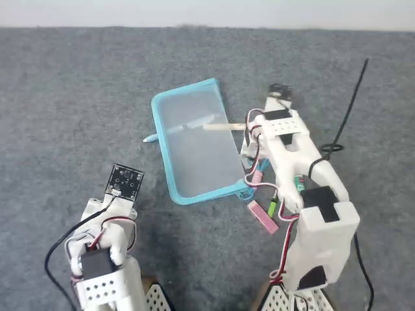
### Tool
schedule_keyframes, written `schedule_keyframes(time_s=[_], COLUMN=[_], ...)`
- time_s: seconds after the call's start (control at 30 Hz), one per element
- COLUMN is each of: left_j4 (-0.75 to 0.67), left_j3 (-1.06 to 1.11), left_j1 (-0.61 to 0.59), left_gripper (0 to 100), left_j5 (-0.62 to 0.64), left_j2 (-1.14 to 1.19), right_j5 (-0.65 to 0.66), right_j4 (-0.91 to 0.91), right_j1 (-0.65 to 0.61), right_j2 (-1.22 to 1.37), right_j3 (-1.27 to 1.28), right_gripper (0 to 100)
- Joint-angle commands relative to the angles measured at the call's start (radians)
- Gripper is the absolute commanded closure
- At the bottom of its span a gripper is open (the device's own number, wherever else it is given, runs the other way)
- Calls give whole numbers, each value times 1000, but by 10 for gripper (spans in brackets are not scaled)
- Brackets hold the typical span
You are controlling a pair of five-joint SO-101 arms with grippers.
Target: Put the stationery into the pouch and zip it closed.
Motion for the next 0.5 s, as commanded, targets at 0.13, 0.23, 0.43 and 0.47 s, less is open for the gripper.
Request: schedule_keyframes(time_s=[0.13,0.23,0.43,0.47], left_j4=[8,8,8,8], left_j3=[-7,-7,-7,-7], left_j1=[-5,-5,-5,-5], left_gripper=[947,947,947,947], left_j5=[-14,-14,-14,-14], left_j2=[-20,-20,-20,-20], right_j5=[-94,-92,-94,-94], right_j4=[5,13,-70,-84], right_j1=[74,73,73,74], right_j2=[12,-38,-22,-8], right_j3=[-63,-60,-60,-60], right_gripper=[797,797,797,797])
